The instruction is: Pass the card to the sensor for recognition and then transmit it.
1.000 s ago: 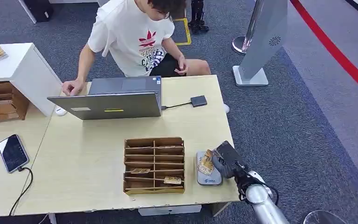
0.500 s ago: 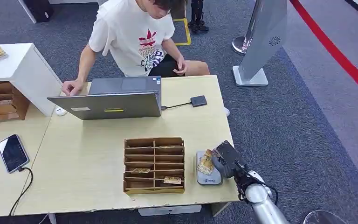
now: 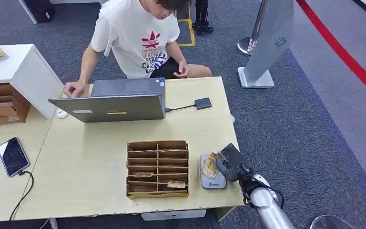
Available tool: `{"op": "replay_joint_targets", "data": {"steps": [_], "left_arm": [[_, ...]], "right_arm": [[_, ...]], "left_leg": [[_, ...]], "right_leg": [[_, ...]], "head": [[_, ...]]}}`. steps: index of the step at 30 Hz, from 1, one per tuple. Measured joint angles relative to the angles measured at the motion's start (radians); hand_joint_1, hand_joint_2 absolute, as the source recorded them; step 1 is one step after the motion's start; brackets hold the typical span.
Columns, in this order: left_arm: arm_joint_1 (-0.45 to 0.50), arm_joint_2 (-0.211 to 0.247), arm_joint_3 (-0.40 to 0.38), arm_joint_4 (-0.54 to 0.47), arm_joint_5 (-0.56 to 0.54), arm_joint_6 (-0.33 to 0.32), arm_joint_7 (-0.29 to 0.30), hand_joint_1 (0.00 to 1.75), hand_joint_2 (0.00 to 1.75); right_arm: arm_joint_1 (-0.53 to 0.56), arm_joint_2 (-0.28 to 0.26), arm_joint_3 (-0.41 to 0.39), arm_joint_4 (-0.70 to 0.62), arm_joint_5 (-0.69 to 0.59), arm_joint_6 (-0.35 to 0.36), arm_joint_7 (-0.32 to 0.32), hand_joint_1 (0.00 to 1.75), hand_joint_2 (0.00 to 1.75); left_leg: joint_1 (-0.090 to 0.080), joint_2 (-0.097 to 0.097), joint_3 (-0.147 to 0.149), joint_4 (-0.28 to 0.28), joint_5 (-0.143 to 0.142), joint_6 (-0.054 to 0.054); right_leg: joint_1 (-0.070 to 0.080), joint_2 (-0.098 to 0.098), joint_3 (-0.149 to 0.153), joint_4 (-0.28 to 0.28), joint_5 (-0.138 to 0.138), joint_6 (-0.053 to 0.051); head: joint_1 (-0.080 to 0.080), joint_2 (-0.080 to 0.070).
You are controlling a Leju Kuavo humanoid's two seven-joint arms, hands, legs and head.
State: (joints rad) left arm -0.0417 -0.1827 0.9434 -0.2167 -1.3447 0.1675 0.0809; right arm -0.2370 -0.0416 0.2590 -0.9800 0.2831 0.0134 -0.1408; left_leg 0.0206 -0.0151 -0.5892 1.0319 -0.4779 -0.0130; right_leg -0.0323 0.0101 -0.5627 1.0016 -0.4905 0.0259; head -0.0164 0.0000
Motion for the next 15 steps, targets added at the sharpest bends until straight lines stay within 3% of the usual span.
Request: {"op": "replay_joint_targets", "data": {"steps": [15], "left_arm": [[0.000,0.000,0.000,0.000,0.000,0.000,0.000,0.00,0.00]], "right_arm": [[-0.004,0.005,0.000,0.007,0.000,0.001,-0.002,1.75,1.75]], "left_leg": [[0.000,0.000,0.000,0.000,0.000,0.000]], "right_leg": [[0.000,0.000,0.000,0.000,0.000,0.000]], "head": [[0.000,0.000]]}}
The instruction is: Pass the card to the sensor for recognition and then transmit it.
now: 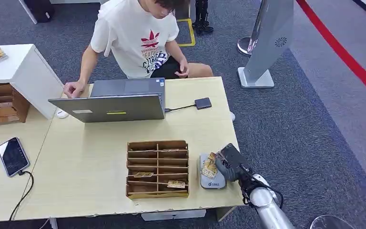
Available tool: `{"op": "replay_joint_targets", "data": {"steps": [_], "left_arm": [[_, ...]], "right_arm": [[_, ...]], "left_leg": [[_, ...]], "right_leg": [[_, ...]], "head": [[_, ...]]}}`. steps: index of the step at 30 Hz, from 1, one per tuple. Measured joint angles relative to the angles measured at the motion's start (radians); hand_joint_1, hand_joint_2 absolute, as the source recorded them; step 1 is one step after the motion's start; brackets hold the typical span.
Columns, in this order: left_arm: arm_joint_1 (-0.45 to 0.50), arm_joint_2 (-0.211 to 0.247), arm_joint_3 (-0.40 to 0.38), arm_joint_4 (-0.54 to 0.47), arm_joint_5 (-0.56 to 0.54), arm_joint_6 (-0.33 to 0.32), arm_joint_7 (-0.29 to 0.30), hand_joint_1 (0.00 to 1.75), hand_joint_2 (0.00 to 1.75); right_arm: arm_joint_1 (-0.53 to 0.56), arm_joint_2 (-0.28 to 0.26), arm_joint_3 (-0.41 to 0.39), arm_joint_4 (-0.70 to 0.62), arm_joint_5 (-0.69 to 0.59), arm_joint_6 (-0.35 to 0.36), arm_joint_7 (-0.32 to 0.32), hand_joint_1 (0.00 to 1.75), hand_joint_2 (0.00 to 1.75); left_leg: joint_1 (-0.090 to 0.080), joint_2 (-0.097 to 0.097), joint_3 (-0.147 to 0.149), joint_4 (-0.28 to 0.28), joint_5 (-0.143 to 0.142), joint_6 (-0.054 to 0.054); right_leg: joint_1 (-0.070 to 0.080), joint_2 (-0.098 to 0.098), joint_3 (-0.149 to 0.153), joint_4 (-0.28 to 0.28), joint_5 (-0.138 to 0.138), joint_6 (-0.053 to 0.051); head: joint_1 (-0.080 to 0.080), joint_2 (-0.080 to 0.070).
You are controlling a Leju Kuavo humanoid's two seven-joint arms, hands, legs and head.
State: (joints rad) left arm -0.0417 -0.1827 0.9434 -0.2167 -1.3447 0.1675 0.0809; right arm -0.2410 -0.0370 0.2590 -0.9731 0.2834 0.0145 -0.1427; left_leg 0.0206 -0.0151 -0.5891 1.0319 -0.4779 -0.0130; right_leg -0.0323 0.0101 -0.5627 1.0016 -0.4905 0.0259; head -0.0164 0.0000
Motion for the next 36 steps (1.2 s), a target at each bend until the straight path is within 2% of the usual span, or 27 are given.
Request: {"op": "replay_joint_targets", "data": {"steps": [36], "left_arm": [[0.000,0.000,0.000,0.000,0.001,0.000,0.009,0.00,0.00]], "right_arm": [[-0.006,0.002,0.000,0.010,0.013,0.000,0.000,1.75,1.75]], "left_leg": [[0.000,0.000,0.000,0.000,0.000,0.000]], "right_leg": [[0.000,0.000,0.000,0.000,0.000,0.000]], "head": [[0.000,0.000]]}}
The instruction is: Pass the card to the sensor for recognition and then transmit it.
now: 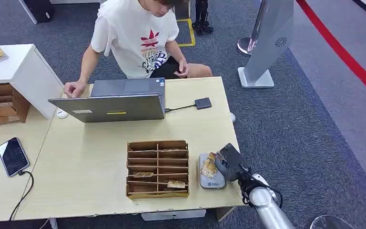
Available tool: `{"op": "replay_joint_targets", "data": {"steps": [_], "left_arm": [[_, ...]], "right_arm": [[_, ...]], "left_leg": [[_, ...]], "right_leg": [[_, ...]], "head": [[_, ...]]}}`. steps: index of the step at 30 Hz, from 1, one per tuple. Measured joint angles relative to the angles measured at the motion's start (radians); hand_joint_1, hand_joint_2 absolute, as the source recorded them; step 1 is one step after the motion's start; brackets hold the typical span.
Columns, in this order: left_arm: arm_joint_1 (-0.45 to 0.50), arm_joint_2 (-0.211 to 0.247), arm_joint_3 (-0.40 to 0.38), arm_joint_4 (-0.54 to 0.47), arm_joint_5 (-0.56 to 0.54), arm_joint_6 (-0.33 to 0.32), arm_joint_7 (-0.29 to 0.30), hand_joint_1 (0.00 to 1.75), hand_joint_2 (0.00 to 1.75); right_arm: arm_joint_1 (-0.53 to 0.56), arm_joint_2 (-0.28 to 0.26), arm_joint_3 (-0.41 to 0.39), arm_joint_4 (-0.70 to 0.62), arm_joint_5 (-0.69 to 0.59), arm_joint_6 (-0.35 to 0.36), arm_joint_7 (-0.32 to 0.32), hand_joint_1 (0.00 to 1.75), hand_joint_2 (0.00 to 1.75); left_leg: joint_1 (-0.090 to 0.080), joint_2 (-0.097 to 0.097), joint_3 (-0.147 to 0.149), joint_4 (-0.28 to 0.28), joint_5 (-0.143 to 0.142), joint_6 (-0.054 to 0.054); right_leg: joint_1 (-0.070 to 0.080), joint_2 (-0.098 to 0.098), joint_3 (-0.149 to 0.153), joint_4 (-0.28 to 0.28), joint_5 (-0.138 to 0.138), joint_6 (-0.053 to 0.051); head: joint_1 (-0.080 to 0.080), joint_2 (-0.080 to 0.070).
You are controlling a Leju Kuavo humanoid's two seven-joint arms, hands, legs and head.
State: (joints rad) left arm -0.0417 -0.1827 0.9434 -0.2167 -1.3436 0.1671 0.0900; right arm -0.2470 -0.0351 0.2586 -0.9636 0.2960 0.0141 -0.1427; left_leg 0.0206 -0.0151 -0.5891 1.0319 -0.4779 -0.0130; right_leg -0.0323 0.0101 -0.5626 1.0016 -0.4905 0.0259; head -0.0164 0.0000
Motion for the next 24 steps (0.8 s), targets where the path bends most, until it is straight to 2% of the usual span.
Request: {"op": "replay_joint_targets", "data": {"steps": [24], "left_arm": [[0.000,0.000,0.000,0.000,0.003,0.001,-0.003,0.00,0.00]], "right_arm": [[-0.006,0.001,0.000,0.006,0.000,0.000,0.000,1.75,1.75]], "left_leg": [[0.000,0.000,0.000,0.000,0.000,0.000]], "right_leg": [[0.000,0.000,0.000,0.000,0.000,0.000]], "head": [[0.000,0.000]]}}
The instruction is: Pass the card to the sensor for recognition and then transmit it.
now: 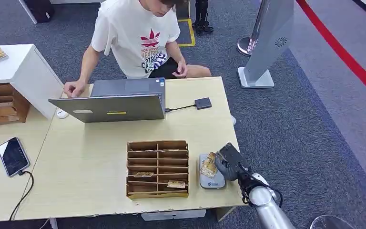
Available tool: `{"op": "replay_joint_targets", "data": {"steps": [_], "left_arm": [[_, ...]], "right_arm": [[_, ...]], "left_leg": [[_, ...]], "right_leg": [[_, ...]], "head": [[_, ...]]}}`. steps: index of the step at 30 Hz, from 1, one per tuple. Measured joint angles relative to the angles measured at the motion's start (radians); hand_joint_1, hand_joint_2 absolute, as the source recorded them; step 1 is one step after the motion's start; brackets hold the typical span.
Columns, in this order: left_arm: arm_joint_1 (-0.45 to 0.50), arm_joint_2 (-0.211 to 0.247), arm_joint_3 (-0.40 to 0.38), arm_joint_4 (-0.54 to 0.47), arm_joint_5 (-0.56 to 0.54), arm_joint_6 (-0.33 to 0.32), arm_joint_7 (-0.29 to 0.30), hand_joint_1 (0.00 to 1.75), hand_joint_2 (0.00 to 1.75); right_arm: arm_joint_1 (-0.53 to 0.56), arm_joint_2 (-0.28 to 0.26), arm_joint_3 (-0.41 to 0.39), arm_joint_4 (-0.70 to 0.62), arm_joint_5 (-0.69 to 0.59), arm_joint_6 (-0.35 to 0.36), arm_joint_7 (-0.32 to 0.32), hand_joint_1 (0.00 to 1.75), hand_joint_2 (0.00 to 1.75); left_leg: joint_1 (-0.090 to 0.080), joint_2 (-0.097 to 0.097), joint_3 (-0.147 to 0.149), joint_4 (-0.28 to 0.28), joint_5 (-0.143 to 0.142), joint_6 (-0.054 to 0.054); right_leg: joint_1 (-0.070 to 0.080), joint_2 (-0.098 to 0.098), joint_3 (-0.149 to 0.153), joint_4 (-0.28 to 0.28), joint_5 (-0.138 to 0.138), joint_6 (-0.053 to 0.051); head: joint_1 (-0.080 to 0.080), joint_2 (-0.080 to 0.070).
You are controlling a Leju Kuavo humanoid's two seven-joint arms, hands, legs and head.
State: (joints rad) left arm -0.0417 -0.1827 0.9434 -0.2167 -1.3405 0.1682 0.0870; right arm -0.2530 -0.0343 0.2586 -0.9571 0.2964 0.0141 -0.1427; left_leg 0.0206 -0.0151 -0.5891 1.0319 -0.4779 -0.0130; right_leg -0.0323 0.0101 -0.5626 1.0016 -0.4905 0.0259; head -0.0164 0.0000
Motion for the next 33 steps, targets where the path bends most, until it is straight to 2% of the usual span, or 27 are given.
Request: {"op": "replay_joint_targets", "data": {"steps": [33], "left_arm": [[0.000,0.000,0.000,0.000,0.000,0.003,-0.007,0.00,0.00]], "right_arm": [[-0.010,0.001,0.000,0.010,0.006,0.000,0.000,1.75,1.75]], "left_leg": [[0.000,0.000,0.000,0.000,0.000,0.000]], "right_leg": [[0.000,0.000,0.000,0.000,0.000,0.000]], "head": [[0.000,0.000]]}}
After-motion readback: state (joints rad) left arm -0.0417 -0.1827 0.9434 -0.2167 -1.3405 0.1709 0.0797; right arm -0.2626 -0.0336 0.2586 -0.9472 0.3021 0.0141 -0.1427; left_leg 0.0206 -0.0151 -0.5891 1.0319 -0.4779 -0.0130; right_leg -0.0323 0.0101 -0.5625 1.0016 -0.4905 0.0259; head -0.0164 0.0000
